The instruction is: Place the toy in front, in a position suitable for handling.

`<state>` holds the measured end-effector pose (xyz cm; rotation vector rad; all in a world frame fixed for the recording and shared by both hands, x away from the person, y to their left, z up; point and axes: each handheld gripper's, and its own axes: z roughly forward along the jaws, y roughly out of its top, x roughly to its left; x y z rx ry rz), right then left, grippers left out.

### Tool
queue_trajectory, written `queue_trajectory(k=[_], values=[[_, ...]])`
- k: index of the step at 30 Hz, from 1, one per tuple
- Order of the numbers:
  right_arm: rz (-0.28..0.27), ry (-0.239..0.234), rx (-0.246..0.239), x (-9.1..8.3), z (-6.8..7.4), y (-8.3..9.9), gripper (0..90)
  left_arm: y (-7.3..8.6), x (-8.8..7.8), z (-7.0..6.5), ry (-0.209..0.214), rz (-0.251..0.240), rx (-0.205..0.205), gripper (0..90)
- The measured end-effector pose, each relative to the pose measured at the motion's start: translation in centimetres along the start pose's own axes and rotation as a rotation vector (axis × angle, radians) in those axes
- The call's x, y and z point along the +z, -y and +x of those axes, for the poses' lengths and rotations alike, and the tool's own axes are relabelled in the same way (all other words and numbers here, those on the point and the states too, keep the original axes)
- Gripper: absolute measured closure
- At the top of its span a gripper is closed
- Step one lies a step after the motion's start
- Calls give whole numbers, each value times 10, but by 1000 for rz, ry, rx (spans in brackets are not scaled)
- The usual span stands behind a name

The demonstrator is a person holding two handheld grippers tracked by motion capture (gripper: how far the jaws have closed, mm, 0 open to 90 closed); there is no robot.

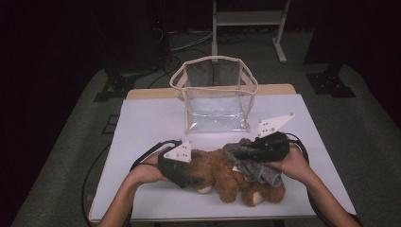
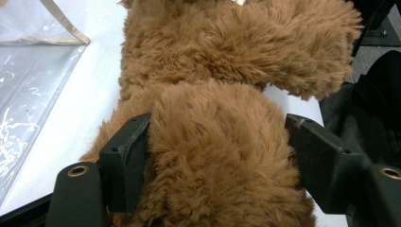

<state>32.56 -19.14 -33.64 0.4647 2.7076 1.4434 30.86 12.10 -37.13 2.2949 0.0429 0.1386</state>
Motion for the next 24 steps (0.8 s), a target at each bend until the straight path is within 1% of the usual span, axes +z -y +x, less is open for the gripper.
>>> queue_trajectory(k=[2, 5, 7, 9, 10, 12, 14, 16, 18, 19, 20, 21, 23, 24], values=[[3, -2, 13, 4, -5, 2, 775, 0, -1, -1, 2, -3, 1, 262], [34, -23, 12, 17, -2, 7, 774, -1, -4, -1, 8, -8, -6, 244], [42, -43, 5, 23, 4, 10, 775, -5, -7, 1, 8, -14, -7, 227], [49, -57, -4, 25, 11, 12, 775, -8, -7, 2, 3, -15, -13, 208], [53, -60, -12, 25, 14, 13, 775, -10, -7, 2, 1, -8, -8, 208], [61, -69, -29, 24, 20, 14, 775, -10, -3, 2, 1, 15, -16, 219], [64, -75, -35, 22, 25, 14, 773, -8, 1, 1, 17, 27, -18, 227], [60, -64, -53, 19, 26, 12, 772, -6, 4, -2, 20, 30, -15, 235], [45, -52, -50, 13, 23, 7, 770, -5, 3, -3, 18, 38, -17, 237], [37, -36, -50, 10, 20, 5, 769, -4, 3, -4, 18, 38, -17, 239], [28, -16, -47, 7, 18, 3, 769, -4, 2, -4, 21, 40, -13, 245], [22, -10, -40, 6, 15, 1, 769, -4, 1, -5, 26, 45, 0, 249], [4, 10, -23, 3, 9, -1, 769, -4, 0, -7, 29, 50, 8, 249], [5, 11, -17, 3, 6, -1, 769, -4, 0, -7, 29, 53, 12, 249]])
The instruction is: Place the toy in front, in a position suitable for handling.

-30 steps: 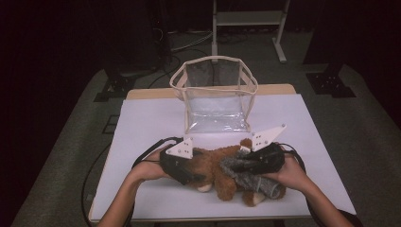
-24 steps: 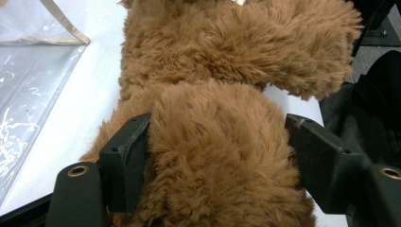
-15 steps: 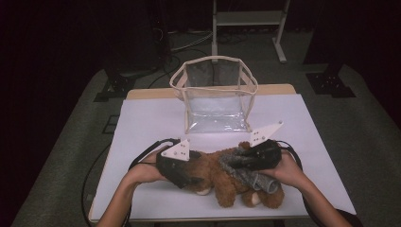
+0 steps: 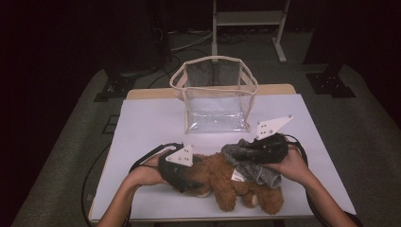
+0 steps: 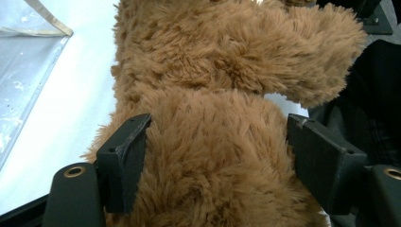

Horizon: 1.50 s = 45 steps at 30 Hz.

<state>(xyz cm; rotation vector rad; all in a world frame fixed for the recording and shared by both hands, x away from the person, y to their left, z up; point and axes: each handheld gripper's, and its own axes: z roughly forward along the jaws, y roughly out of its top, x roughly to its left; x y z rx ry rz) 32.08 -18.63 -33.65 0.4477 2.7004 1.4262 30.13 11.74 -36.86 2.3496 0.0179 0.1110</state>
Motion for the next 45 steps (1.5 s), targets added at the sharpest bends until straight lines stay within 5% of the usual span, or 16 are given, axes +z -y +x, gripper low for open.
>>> queue_trajectory(k=[4, 9, 13, 20, 33, 42, 45], values=[[34, -20, 16, 14, 0, 8, 766, -3, 0, 1, -2, 2, -5, 246], [13, -50, 12, 18, 12, 20, 771, -13, -1, 7, -24, -34, -18, 230], [8, -55, -4, 14, 23, 24, 770, -16, 12, 8, 19, 17, -12, 243], [-21, 7, -44, -5, 22, 11, 765, -12, 14, 1, 33, 24, -4, 265], [-30, -100, -4, 8, 31, 39, 772, -32, 25, 11, 53, 24, 0, 190], [-45, -121, 4, 7, 31, 42, 771, -37, 47, 13, 110, 105, -9, 111], [-37, -127, -2, 8, 31, 41, 770, -40, 56, 10, 129, 172, -10, 139]])
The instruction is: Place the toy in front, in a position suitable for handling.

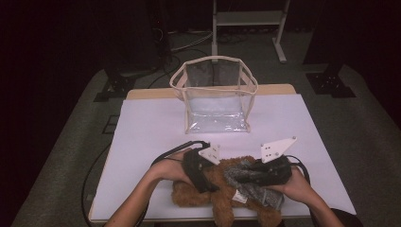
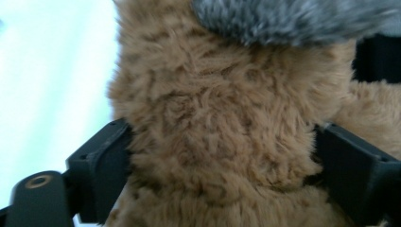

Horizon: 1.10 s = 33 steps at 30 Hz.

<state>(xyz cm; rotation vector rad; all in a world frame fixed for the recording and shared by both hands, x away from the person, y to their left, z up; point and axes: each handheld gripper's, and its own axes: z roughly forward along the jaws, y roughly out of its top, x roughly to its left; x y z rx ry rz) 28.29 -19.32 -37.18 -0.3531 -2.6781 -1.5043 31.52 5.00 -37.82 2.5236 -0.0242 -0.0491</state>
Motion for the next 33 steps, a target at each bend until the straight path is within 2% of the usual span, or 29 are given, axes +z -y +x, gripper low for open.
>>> queue_trajectory(k=[2, 5, 7, 9, 11, 14, 17, 21, 23, 24, 26, 27, 30, 33], values=[[8, 2, -7, 1, 0, 0, 768, -3, 2, -2, -13, 16, 21, 239], [-6, 7, 6, -2, -2, 0, 765, -5, -4, -2, -36, -12, 32, 427], [-20, 21, 8, -7, -5, -1, 762, -5, -9, -1, -55, -46, 16, 471], [-25, 45, 13, -12, -10, -4, 759, -6, -15, 0, -103, -82, 20, 495], [-24, 65, 16, -16, -16, -9, 758, -7, -19, 5, -131, -101, 18, 512], [-15, 84, 19, -19, -27, -17, 758, -9, -21, 13, -159, -115, 6, 525], [-2, 89, 21, -17, -35, -23, 758, -8, -21, 16, -170, -118, 0, 528], [16, 36, 30, -9, -35, -20, 761, -4, -24, 12, -138, -119, 11, 497], [18, 17, 28, -5, -31, -15, 764, -4, -27, 12, -115, -153, 1, 475], [22, 14, 26, -3, -28, -13, 765, -5, -28, 10, -102, -167, 9, 468], [11, -5, 26, -2, -22, -9, 766, -8, -25, 8, -85, -157, 10, 405], [10, -8, 23, -2, -18, -8, 766, -10, -21, 7, -70, -137, 18, 403], [13, 25, -9, -7, -7, -8, 765, -9, -16, 5, -59, -135, 8, 408], [-6, 52, -13, -22, -3, -5, 765, -6, -17, 1, -59, -140, 14, 421]])
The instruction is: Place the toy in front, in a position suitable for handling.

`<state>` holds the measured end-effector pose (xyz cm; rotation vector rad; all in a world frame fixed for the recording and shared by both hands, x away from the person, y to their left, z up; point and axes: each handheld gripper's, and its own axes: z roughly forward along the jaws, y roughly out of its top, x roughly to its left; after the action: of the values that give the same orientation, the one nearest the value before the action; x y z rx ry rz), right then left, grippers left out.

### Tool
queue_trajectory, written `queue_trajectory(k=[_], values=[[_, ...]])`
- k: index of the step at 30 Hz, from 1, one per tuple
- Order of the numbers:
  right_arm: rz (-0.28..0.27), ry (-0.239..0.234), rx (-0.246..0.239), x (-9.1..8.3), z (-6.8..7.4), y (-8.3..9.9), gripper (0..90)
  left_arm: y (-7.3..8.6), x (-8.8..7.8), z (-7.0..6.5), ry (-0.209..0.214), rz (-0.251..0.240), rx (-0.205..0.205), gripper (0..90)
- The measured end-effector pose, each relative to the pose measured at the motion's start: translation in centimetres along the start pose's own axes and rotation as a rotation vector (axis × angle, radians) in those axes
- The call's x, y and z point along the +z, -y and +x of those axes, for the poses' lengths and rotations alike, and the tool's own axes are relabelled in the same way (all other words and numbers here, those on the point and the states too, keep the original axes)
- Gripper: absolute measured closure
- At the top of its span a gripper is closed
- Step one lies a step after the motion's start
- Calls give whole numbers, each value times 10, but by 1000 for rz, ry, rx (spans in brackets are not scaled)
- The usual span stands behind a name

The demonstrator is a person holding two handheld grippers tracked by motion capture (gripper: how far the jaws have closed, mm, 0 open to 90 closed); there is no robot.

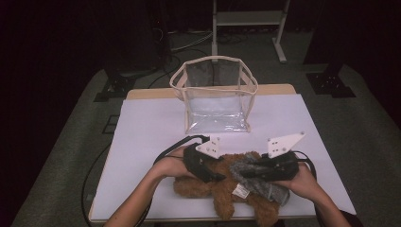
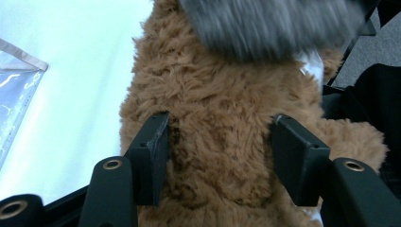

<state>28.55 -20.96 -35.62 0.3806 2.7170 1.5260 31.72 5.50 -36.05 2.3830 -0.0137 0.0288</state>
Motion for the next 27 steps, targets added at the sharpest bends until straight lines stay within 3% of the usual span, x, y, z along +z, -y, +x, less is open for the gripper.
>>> queue_trajectory(k=[6, 9, 14, 17, 21, 24, 27], values=[[-49, 45, 56, -23, -6, 18, 765, -1, -2, -4, 3, 11, 17, 410], [-57, 41, 67, -21, -4, 24, 765, -7, -2, -3, -4, 36, 29, 378], [-47, 8, 65, -13, 0, 26, 768, -19, 1, 1, -11, 26, 34, 284], [-47, 7, 55, -14, 2, 26, 767, -20, 7, 3, 15, 40, 29, 285], [-61, 37, 63, -28, -1, 29, 766, -13, 9, 4, 40, 19, 2, 337], [-72, 58, 94, -36, -7, 35, 766, -11, 7, 1, 42, 21, 12, 341], [-68, 50, 105, -32, -6, 38, 766, -14, 7, -2, 40, 42, 25, 338]])
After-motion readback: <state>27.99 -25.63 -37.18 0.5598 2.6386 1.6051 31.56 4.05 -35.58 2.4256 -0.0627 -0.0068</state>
